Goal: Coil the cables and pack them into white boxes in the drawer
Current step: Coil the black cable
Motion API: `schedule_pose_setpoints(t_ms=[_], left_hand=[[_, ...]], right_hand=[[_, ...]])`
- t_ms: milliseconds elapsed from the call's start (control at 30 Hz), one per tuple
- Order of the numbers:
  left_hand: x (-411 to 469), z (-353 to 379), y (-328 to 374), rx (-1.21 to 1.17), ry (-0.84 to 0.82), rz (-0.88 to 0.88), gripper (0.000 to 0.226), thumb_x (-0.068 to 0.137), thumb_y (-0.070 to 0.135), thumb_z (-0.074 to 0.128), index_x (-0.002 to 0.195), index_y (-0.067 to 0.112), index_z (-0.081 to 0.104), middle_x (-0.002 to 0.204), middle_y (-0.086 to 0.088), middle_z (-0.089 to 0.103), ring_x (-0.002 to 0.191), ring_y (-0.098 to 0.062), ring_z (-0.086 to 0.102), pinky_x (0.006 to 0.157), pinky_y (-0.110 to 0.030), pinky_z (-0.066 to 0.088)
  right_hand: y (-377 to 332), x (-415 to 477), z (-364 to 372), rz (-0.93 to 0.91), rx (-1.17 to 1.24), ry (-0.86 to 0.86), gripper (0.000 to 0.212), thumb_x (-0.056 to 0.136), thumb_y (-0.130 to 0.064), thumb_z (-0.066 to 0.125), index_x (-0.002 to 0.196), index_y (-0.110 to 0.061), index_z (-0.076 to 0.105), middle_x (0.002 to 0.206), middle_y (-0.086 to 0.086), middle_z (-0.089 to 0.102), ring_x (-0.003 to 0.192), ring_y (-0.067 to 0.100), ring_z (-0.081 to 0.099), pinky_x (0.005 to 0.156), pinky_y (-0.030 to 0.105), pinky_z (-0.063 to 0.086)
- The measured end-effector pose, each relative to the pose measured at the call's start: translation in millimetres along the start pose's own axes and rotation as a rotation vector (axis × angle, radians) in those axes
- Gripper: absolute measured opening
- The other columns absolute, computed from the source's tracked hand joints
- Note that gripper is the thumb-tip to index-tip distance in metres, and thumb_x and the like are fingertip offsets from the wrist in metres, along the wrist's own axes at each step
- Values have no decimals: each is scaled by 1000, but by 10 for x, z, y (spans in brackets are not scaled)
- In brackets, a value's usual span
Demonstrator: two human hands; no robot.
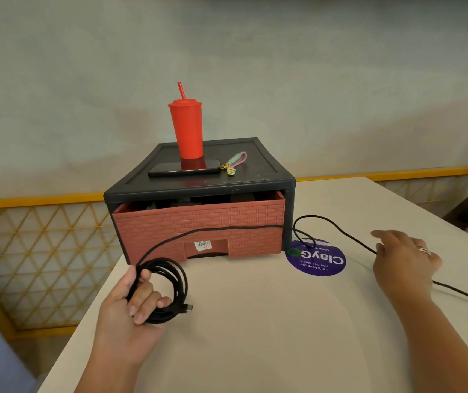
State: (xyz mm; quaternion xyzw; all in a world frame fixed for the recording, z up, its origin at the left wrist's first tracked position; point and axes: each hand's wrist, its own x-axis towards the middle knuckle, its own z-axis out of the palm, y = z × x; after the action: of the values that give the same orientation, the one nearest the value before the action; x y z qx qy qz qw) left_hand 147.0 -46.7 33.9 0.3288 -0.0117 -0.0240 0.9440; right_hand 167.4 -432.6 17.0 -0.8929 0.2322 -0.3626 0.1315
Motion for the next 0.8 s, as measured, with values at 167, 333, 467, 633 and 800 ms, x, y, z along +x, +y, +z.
schedule_pose_setpoints(t_ms=[167, 333, 467, 633, 800], left_hand=[[-74, 180, -136, 53, -79, -128, 51, 25, 29, 96, 60, 12, 63, 33, 7, 18, 30, -9, 11, 38, -20, 39], [-156, 286, -197, 106, -139, -215, 51, 28, 29, 96, 60, 9, 62, 30, 8, 20, 36, -11, 6, 37, -22, 38], [-193, 325, -210, 91, -163, -223, 49, 30, 29, 95, 60, 8, 62, 41, 7, 8, 35, -11, 6, 36, -24, 38], [-119, 201, -170, -32, -275, -192, 44, 44, 31, 93, 73, 6, 70, 41, 7, 13, 36, -10, 10, 41, -24, 41], [-52, -64, -73, -30, -214, 3, 54, 105, 31, 11, 142, -5, 25, 79, -14, 59, 74, -24, 57, 93, -35, 38]], right_hand=[[-375, -107, -43, -144, 251, -42, 25, 86, -4, 58, 109, -9, 67, 113, 15, 63, 103, 39, 53, 83, 42, 39], [-1079, -514, -120, -506, 496, -218, 41, 89, -35, 43, 123, -18, 58, 116, 3, 61, 104, 25, 53, 88, 38, 41], [-1275, -767, -74, -681, 419, -228, 35, 81, -11, 46, 110, -25, 59, 82, 1, 66, 73, 27, 61, 66, 37, 48], [-1342, -964, -49, -718, 404, -589, 38, 95, -16, 34, 129, -26, 49, 105, 6, 64, 97, 29, 57, 75, 32, 40], [-1506, -1221, -93, -861, 227, -774, 48, 97, -19, 34, 144, -26, 25, 110, 17, 61, 98, 37, 56, 72, 37, 40]])
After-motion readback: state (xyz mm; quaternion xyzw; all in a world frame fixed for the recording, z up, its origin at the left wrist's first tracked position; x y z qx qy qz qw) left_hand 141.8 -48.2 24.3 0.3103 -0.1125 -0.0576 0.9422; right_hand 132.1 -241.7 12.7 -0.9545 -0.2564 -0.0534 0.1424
